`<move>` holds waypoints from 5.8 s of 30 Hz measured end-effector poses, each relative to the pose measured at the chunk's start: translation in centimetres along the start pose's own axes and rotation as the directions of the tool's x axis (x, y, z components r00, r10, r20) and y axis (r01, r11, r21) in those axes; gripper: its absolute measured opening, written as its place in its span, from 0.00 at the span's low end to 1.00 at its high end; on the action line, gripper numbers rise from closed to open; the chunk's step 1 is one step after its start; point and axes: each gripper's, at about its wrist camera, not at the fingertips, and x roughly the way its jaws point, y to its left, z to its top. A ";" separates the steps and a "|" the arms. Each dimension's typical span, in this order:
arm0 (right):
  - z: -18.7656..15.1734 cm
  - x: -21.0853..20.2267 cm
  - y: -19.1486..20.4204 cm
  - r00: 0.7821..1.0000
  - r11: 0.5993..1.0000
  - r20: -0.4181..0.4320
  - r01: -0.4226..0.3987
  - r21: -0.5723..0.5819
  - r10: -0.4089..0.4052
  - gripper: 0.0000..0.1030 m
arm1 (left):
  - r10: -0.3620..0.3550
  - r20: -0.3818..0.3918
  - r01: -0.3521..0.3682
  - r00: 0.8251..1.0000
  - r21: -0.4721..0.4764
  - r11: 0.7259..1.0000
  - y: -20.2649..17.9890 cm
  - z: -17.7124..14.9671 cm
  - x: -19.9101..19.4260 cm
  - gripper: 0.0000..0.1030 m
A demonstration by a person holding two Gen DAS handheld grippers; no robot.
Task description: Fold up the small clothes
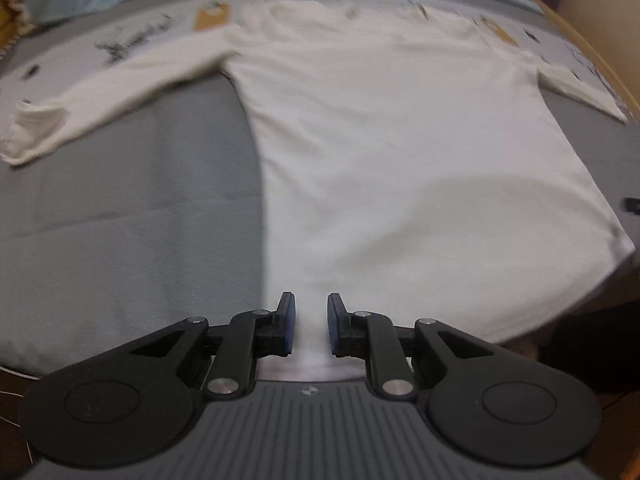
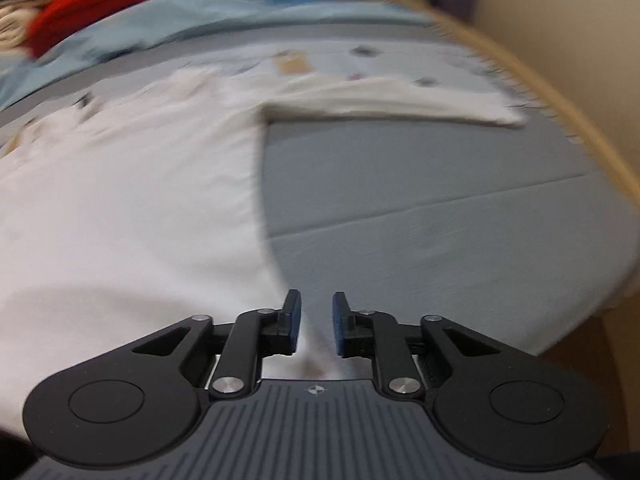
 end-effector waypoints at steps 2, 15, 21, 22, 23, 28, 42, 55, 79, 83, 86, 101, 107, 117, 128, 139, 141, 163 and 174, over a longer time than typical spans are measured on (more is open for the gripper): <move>-1.2 1.9 1.1 0.988 0.998 -0.145 -0.064 -0.029 0.059 0.32 | 0.022 -0.124 -0.021 0.992 0.014 1.000 0.0 -0.2 2.6 0.29; -1.9 2.0 3.3 0.990 0.990 -0.135 -0.051 -0.128 0.034 0.37 | 0.099 -0.043 -0.093 0.994 0.125 0.988 -2.3 -0.3 2.4 0.40; 0.2 -3.3 3.4 0.982 0.990 0.178 -0.038 -0.137 0.063 0.37 | 0.045 0.227 -0.056 0.973 0.042 0.998 -1.7 1.1 -2.6 0.48; 0.6 -4.1 3.4 0.971 0.990 0.230 -0.031 -0.135 0.062 0.37 | 0.049 0.251 -0.061 0.967 0.038 0.997 -1.8 1.2 -3.0 0.48; 1.2 -4.8 3.3 0.961 0.991 0.271 -0.024 -0.131 0.059 0.37 | 0.051 0.272 -0.065 0.961 0.040 0.997 -1.8 1.4 -3.1 0.49; 5.3 -9.7 2.9 0.877 0.997 0.479 0.001 -0.078 0.037 0.38 | 0.049 0.398 -0.073 0.916 0.046 0.996 -3.3 2.5 -4.7 0.49; 13.1 -12.5 4.5 0.787 0.973 0.591 -0.051 -0.224 0.178 0.48 | 0.120 0.569 -0.107 0.814 -0.057 0.993 4.4 12.4 -6.5 0.35; 14.6 -4.4 12.7 0.824 0.895 0.430 -0.188 -0.405 0.368 0.22 | 0.377 0.420 -0.267 0.825 -0.299 0.916 21.5 13.3 0.5 0.05; 16.1 0.6 18.6 0.891 0.856 0.233 -0.256 -0.450 0.390 0.22 | 0.398 0.330 -0.241 0.856 -0.427 0.872 36.2 13.2 6.2 0.00; 16.0 0.6 18.5 0.894 0.858 0.232 -0.250 -0.449 0.382 0.22 | 0.423 0.340 -0.201 0.840 -0.528 0.825 35.8 14.2 3.6 0.00; 16.1 0.4 18.5 0.894 0.868 0.234 -0.259 -0.425 0.381 0.22 | 0.412 0.375 -0.175 0.831 -0.526 0.832 34.4 15.7 1.8 0.00; 15.3 0.2 17.3 0.901 0.866 0.206 -0.270 -0.421 0.381 0.22 | 0.341 0.288 -0.171 0.895 -0.484 0.858 38.7 11.4 5.7 0.50; 15.8 1.0 17.1 0.910 0.876 0.189 -0.273 -0.398 0.369 0.22 | 0.356 0.256 -0.205 0.899 -0.473 0.857 39.2 12.6 7.8 0.37; 16.1 1.0 16.8 0.908 0.879 0.181 -0.290 -0.378 0.377 0.22 | 0.377 0.373 -0.151 0.848 -0.512 0.846 34.3 18.1 1.9 0.04; 16.6 -0.1 13.7 0.888 0.902 0.197 -0.376 -0.211 0.416 0.22 | 0.072 0.665 0.171 0.743 -0.293 0.941 9.1 25.0 -8.1 0.03; 18.2 2.5 8.7 0.923 0.938 0.173 -0.346 -0.022 0.345 0.22 | -0.198 0.369 0.246 0.908 -0.088 0.965 -4.9 26.5 -2.2 0.15; 18.6 3.2 8.1 0.924 0.936 0.168 -0.352 0.018 0.344 0.22 | -0.125 0.382 0.203 0.916 -0.172 0.964 -2.6 26.9 -3.0 0.17; 17.1 15.8 16.0 0.944 0.945 -0.063 -0.326 -0.013 0.324 0.09 | 0.230 0.219 -0.084 0.948 -0.525 0.847 12.5 25.9 2.0 0.19; 22.3 9.7 10.1 0.932 0.973 0.319 -0.209 0.094 0.170 0.06 | 0.217 0.202 -0.082 0.955 -0.523 0.848 12.8 25.9 2.6 0.19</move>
